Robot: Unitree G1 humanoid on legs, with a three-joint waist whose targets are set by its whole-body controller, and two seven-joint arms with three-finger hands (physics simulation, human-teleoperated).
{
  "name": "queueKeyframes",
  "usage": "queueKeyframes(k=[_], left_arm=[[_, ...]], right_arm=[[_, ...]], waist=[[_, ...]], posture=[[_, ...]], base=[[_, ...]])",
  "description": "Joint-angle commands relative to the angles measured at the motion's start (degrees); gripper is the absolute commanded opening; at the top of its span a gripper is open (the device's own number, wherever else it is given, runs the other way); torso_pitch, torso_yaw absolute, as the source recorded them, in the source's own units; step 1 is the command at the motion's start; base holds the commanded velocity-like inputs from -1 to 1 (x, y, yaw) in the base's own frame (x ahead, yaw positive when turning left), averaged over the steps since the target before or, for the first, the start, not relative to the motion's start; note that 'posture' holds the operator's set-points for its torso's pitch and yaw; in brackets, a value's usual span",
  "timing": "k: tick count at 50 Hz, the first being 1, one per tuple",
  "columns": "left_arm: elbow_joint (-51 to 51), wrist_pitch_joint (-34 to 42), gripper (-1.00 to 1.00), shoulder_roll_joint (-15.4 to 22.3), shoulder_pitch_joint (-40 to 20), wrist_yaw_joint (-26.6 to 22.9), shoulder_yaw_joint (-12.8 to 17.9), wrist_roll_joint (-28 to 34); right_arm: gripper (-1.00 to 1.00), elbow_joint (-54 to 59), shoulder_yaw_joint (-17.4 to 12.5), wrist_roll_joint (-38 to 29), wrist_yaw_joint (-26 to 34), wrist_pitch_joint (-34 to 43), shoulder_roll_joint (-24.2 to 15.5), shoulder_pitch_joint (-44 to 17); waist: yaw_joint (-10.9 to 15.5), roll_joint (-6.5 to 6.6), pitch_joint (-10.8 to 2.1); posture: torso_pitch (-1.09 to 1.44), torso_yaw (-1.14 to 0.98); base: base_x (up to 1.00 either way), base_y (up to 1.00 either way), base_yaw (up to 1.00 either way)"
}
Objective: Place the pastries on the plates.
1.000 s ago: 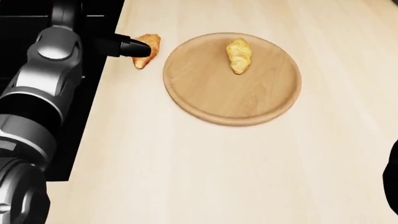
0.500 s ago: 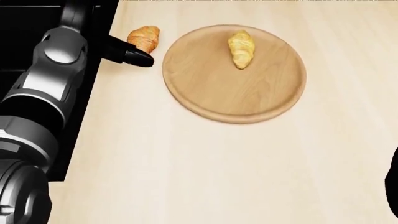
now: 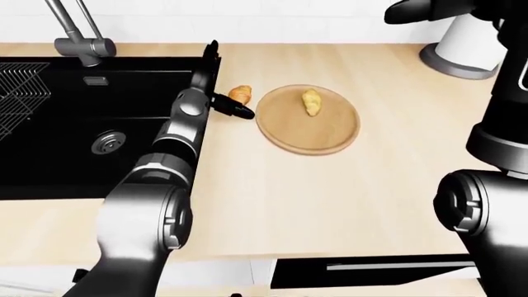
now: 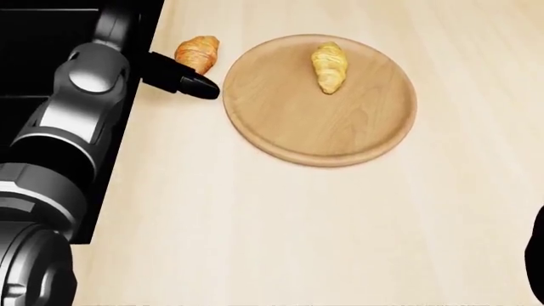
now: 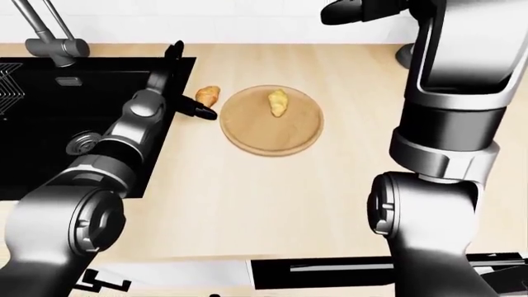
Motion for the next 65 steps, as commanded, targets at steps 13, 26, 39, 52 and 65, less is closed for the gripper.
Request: queueKeyframes(k=[13, 26, 39, 52, 65], left_arm=[[-2.4, -2.4, 0.75, 0.1, -2.5, -0.7, -0.2, 0.3], [-2.4, -2.6, 0.44, -0.1, -2.3, -0.8, -0.2, 0.8], [-2.2, -1.3, 0.35, 0.1, -1.0, 0.6, -0.6, 2.3], [-2.2, 0.2, 0.12, 0.2, -0.6, 1.2, -0.6, 3.2], [-2.1, 0.2, -0.18, 0.3, -0.7, 1.4, -1.0, 4.5]], right_arm=[[1.0, -1.4, -0.6, -0.1, -0.3, -1.5, -1.2, -2.1], [1.0, -2.2, -0.6, 0.1, -0.7, -1.1, -1.1, -1.4], [1.0, -3.2, -0.5, 0.3, -0.7, -0.5, -0.8, -0.7], [1.0, -2.0, -0.4, 0.2, -0.9, -1.0, -0.7, -1.5], [1.0, -3.1, -0.6, 0.4, -0.3, -0.1, -1.5, -1.5]], waist=[[0.1, -0.21, -2.33], [0.1, -0.27, -2.35], [0.1, -0.25, -2.45], [-0.1, -0.19, -2.55], [0.0, -0.2, -2.6]], posture=[[0.2, 0.0], [0.2, 0.0], [0.2, 0.0], [0.2, 0.0], [0.2, 0.0]], base=[[0.0, 0.0, 0.0], [0.0, 0.0, 0.0], [0.0, 0.0, 0.0], [0.0, 0.0, 0.0], [0.0, 0.0, 0.0]])
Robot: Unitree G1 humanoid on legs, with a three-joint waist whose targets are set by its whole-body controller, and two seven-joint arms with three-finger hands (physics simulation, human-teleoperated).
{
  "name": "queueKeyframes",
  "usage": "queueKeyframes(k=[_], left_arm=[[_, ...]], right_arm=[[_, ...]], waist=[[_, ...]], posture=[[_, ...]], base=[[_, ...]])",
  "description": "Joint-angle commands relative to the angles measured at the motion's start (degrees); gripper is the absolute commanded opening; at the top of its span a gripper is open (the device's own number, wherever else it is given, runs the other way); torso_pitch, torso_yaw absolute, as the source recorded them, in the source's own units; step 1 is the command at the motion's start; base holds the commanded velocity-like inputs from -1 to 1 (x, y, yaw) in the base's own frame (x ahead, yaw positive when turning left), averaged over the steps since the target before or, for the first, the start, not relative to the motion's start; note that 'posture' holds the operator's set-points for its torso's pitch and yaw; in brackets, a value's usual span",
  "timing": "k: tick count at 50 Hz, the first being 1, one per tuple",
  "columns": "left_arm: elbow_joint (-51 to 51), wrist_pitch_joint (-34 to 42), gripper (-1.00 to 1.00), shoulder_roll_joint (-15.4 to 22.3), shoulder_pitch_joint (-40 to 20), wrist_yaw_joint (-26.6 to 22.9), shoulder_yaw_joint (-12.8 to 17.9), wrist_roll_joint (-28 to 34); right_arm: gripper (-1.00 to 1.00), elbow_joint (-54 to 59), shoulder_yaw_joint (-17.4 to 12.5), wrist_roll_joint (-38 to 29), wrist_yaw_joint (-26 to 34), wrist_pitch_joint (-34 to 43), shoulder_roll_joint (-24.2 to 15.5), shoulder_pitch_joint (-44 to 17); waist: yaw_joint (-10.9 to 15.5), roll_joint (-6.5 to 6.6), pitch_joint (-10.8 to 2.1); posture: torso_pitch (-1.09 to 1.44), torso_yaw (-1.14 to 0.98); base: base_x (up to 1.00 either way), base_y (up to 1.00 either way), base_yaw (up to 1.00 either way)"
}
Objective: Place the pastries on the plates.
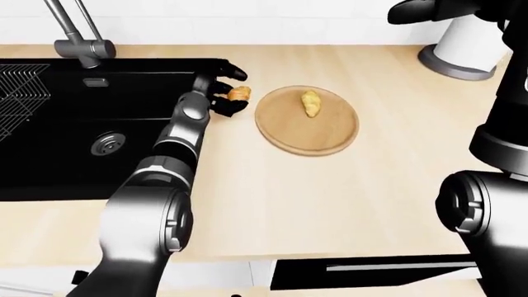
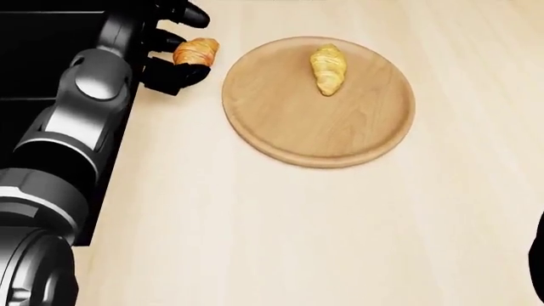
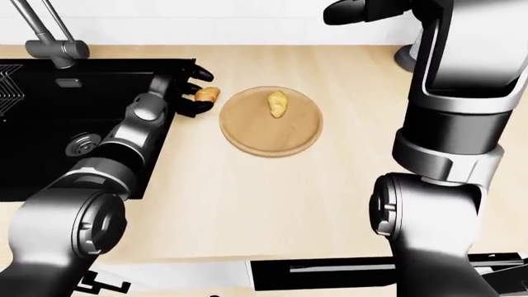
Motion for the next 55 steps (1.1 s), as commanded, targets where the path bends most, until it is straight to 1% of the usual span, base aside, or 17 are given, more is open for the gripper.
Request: queueKeyframes(k=[1, 3, 7, 9, 11, 17, 18, 20, 21, 29, 35, 45, 46, 47, 48, 52, 55], left_arm=[[-1.3, -0.4, -0.2, 0.5, -1.8, 0.0, -0.1, 0.4], [-1.3, -0.5, -0.2, 0.5, -1.6, 0.0, -0.1, 0.6], [-1.3, -0.6, -0.28, 0.6, -1.6, 0.3, -0.1, 0.8], [-1.3, -0.7, -0.33, 0.8, -1.9, 0.4, 0.1, 0.6], [-1.4, -0.8, -0.46, 1.0, -2.1, 0.8, 0.3, 0.4], [-1.5, -1.2, -0.54, 1.4, -2.9, 0.9, 0.5, -0.1], [-1.5, -1.3, -0.76, 1.4, -2.9, 0.9, 0.5, -0.2], [-1.5, -1.3, -0.83, 1.4, -2.8, 0.9, 0.4, -0.3], [-1.5, -1.3, -1.0, 1.5, -2.9, 1.0, 0.4, -0.3], [-1.6, -1.7, -1.0, 2.0, -3.6, 2.1, 0.4, -0.3], [-1.8, -3.7, -1.0, 2.3, -5.6, 3.0, 1.2, -1.9], [-2.8, -4.4, -1.0, 2.9, -10.8, -0.3, 2.0, -6.6], [-3.0, -4.1, -1.0, 3.0, -11.6, -0.7, 2.1, -7.2], [-3.3, -4.0, -1.0, 3.0, -12.3, -1.5, 1.8, -7.6], [-3.5, -3.9, -1.0, 3.0, -13.1, -2.3, 2.2, -8.7], [-4.4, -3.1, -1.0, 3.4, -15.3, -4.0, 1.3, -10.2], [-4.8, -2.4, -1.0, 3.6, -16.3, -5.0, 0.5, -11.0]], right_arm=[[1.0, -1.5, -0.5, -0.4, -0.2, -1.3, -0.9, -2.1], [1.0, -1.6, -0.5, -0.4, -0.2, -1.2, -0.9, -2.1], [1.0, -1.5, -0.5, -0.4, -0.6, -1.3, -0.5, -2.0], [1.0, -1.7, -0.5, -0.4, -0.8, -1.4, -0.3, -1.6], [1.0, -2.0, -0.5, -0.3, -0.7, -1.0, -0.4, -1.6], [1.0, -2.3, -0.4, -0.3, -0.5, -0.6, -0.7, -1.7], [1.0, -2.3, -0.5, -0.3, -0.6, -0.6, -0.7, -1.8], [1.0, -2.3, -0.5, -0.3, -0.6, -0.6, -0.7, -1.7], [1.0, -2.4, -0.5, -0.3, -0.5, -0.5, -0.7, -1.7], [1.0, -1.3, -0.5, -0.1, -1.0, -1.3, -0.4, -2.2], [1.0, -1.8, -0.5, -0.1, -1.4, -1.9, 0.0, -1.0], [1.0, -4.3, -0.9, 0.3, -2.0, -3.0, 0.6, 1.1], [1.0, -4.6, -2.6, 1.3, -3.2, -3.4, 1.9, 0.8], [1.0, -4.9, -3.5, 2.0, -4.4, -3.4, 2.4, 0.7], [1.0, -5.4, -3.6, 2.8, -4.8, -3.3, 2.6, 0.9], [1.0, -6.5, -3.8, 5.7, -7.2, -2.8, 3.4, 1.4], [1.0, -6.9, -3.4, 7.2, -8.1, -3.5, 2.8, 2.0]], waist=[[0.1, -0.18, -2.0], [0.0, -0.19, -2.0], [0.0, -0.17, -2.02], [0.0, -0.15, -2.04], [0.0, -0.16, -2.05], [0.0, -0.15, -1.92], [0.0, -0.15, -1.89], [0.0, -0.15, -1.85], [0.0, -0.15, -1.83], [0.0, -0.12, -1.76], [0.0, -0.17, -1.67], [0.2, -0.13, -1.52], [0.2, -0.12, -1.49], [0.2, -0.06, -1.47], [0.2, -0.04, -1.46], [0.3, -0.08, -1.35], [0.3, -0.17, -1.3]], posture=[[0.2, 0.0], [0.2, 0.0], [0.2, 0.0], [0.2, 0.0], [0.2, 0.0], [0.2, 0.0], [0.2, 0.0], [0.2, 0.0], [0.2, 0.0], [0.2, 0.0], [0.2, 0.0], [0.2, 0.0], [0.2, 0.0], [0.2, 0.0], [0.2, 0.0], [0.2, 0.0], [0.2, 0.0]], base=[[0.0, 0.0, 0.0], [0.0, 0.0, 0.0], [0.0, 0.0, 0.0], [0.0, 0.0, 0.0], [0.0, 0.0, 0.0], [0.0, 0.0, 0.0], [0.0, 0.0, 0.0], [0.0, 0.0, 0.0], [0.0, 0.0, 0.0], [0.0, 0.0, 0.0], [0.0, 0.0, 0.0], [0.0, 0.0, 0.0], [0.0, 0.0, 0.0], [0.0, 0.0, 0.0], [0.0, 0.0, 0.0], [0.0, 0.0, 0.0], [0.0, 0.0, 0.0]])
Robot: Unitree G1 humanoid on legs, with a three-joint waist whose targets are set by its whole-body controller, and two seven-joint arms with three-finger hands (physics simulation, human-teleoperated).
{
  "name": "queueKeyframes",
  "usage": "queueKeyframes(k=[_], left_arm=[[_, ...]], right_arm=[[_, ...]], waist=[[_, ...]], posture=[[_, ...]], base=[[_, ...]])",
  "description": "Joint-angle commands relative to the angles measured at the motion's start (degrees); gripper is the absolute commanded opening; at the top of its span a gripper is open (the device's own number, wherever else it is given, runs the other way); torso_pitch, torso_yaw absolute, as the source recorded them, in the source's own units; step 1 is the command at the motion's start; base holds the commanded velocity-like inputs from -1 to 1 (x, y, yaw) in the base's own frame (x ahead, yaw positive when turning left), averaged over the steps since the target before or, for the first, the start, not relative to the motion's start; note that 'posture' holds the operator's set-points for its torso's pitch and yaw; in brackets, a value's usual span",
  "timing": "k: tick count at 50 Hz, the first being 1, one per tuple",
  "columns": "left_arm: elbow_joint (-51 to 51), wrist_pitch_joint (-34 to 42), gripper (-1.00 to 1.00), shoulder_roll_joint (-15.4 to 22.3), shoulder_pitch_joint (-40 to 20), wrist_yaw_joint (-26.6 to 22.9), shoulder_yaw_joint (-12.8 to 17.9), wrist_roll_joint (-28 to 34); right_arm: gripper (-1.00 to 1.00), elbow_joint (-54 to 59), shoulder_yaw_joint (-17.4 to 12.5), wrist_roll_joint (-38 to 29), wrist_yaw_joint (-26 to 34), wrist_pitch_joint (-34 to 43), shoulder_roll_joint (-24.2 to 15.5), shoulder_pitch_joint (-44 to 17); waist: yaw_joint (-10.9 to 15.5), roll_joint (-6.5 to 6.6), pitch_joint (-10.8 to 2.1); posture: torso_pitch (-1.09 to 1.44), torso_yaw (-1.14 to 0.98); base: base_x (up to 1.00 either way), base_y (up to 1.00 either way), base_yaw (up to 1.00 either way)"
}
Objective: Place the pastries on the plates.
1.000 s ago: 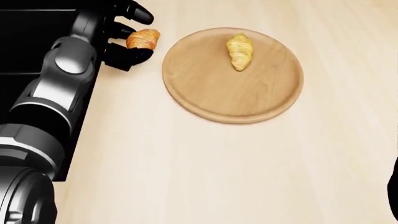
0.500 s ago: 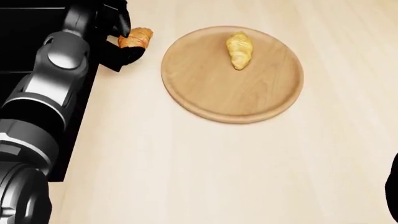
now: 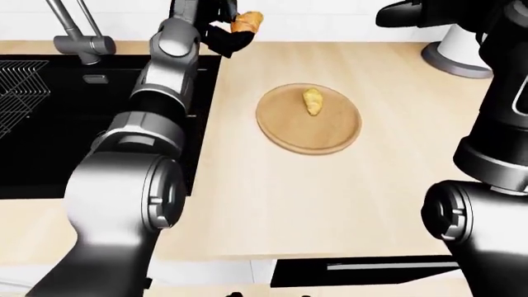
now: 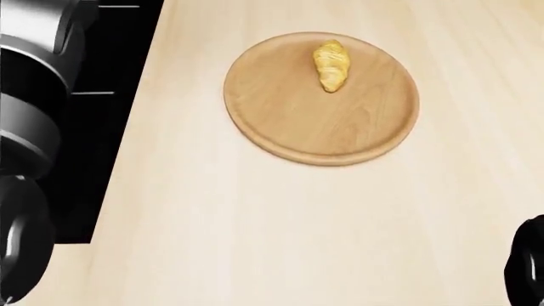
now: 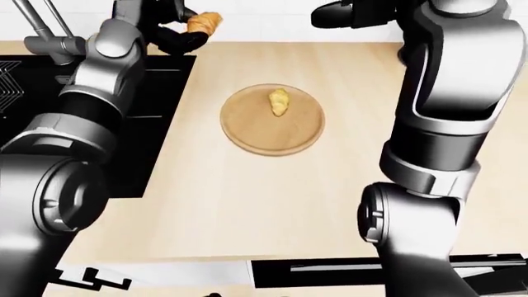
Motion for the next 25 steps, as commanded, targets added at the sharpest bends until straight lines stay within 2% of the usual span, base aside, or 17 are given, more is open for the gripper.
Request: queueKeyframes(k=[1, 8, 12, 21, 25], left_arm=[[-2.4, -0.4, -1.0, 0.9, -2.9, -0.7, -0.1, -1.1], [-3.3, 0.7, -1.0, 1.2, -4.2, -1.9, -1.0, -2.6], [-4.1, 1.6, -1.0, 1.3, -4.9, -2.7, -1.4, -3.3], [-6.6, 3.6, -1.0, 1.9, -5.4, -3.9, -2.0, -5.2], [-7.8, 4.4, -1.0, 2.1, -4.9, -4.4, -2.5, -5.5]], right_arm=[[1.0, -1.5, -0.5, 1.2, -1.2, -1.8, -1.1, -2.0], [1.0, -1.3, -0.8, 4.1, -3.1, -2.4, -2.1, -2.5], [1.0, -2.3, -2.4, 7.0, -4.6, -2.4, -1.5, -2.6], [1.0, -1.3, -1.2, 10.8, -6.9, -4.1, -3.3, -3.1], [1.0, -1.5, -1.4, 12.0, -8.0, -3.9, -3.1, -3.1]], waist=[[0.0, -0.2, -2.17], [0.1, -0.3, -3.5], [0.1, -0.42, -4.64], [0.0, -0.73, -7.42], [0.1, -0.82, -7.89]], posture=[[0.2, 0.0], [0.13, 0.0], [0.09, 0.0], [0.0, 0.0], [0.0, 0.0]], base=[[0.0, 0.0, 0.0], [0.0, 0.0, 0.0], [0.0, 0.0, 0.0], [0.0, 0.0, 0.0], [0.0, 0.0, 0.0]])
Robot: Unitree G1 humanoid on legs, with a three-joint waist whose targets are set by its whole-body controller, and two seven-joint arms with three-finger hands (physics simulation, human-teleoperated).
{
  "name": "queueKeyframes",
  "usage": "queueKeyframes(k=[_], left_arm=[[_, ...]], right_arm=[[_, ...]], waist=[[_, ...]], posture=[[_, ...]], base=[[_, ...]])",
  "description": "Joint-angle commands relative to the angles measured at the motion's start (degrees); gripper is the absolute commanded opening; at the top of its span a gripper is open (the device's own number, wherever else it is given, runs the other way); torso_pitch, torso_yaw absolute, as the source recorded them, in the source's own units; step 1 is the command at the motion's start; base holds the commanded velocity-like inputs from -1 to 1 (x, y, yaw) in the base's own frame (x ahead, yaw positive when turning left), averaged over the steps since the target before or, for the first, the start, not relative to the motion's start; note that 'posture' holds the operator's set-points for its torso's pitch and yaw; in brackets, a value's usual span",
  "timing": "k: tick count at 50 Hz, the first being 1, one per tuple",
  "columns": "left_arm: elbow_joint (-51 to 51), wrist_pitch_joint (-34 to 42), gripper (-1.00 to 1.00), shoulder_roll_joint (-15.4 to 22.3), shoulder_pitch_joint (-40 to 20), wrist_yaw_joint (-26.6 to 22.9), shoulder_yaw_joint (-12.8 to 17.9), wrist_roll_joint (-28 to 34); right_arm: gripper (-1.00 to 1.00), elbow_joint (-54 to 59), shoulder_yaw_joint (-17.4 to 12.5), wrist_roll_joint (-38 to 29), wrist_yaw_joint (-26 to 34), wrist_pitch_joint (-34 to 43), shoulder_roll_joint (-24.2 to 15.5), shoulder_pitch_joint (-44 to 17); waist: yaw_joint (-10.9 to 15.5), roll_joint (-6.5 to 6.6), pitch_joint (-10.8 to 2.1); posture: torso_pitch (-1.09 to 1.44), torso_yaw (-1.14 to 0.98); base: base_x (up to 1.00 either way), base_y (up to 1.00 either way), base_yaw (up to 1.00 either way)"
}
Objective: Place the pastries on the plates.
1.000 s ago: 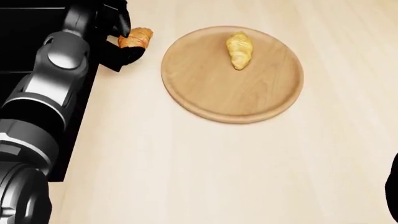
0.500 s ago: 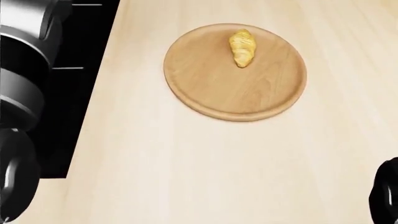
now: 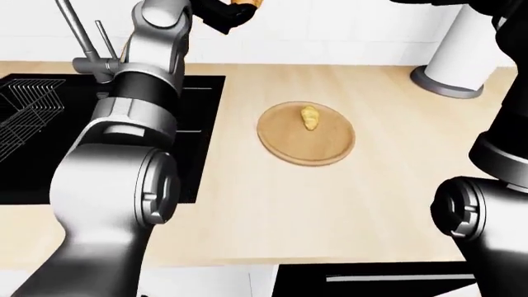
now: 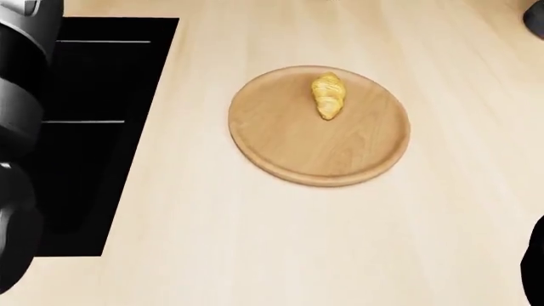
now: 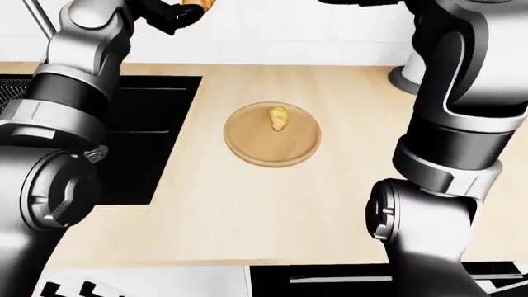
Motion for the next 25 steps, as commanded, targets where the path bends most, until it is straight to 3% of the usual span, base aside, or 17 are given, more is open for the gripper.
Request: queueKeyframes(k=[1, 3, 10, 13, 15, 25], left_arm=[[-2.6, -0.6, -1.0, 0.5, -2.0, 0.1, 0.0, -0.5], [-3.9, 0.1, -1.0, 0.4, -1.2, -0.2, -0.2, -0.9], [-12.0, 5.8, -1.0, 0.9, 1.6, -1.3, -0.5, -2.8], [-15.2, 8.0, -1.0, 1.0, 2.8, -1.9, -1.1, -2.9], [-17.1, 9.1, -1.0, 1.1, 3.3, -2.1, -1.0, -3.3], [-24.8, 14.1, -1.0, 1.6, 4.9, -2.6, -1.4, -3.6]], right_arm=[[1.0, -1.0, 1.3, -0.3, -0.4, -1.6, -1.5, -1.5], [1.0, -1.9, -1.0, 1.4, -1.3, -1.8, 0.1, -1.3], [1.0, -2.5, -0.8, 4.2, -3.1, -0.6, -0.2, -1.1], [1.0, -2.7, -0.9, 5.0, -4.1, 0.1, -0.3, -1.1], [1.0, -2.6, -0.9, 5.6, -4.8, 0.2, -0.4, -1.0], [1.0, -3.1, -1.3, 8.2, -7.1, 1.2, -1.2, -0.7]], waist=[[0.0, -0.14, -1.56], [0.1, -0.17, -1.63], [0.0, -0.13, -1.8], [-0.1, 0.5, -3.81], [0.0, 0.64, -4.41], [-0.3, 0.31, -3.78]], posture=[[0.0, 0.0], [0.0, 0.0], [0.0, 0.0], [0.0, 0.0], [0.0, 0.0], [0.0, 0.0]], base=[[0.0, 0.0, 0.0], [0.0, 0.0, 0.0], [0.0, 0.0, 0.0], [-0.24, 0.0, 0.0], [-0.42, 0.0, 0.0], [-0.47, 0.0, 0.0]])
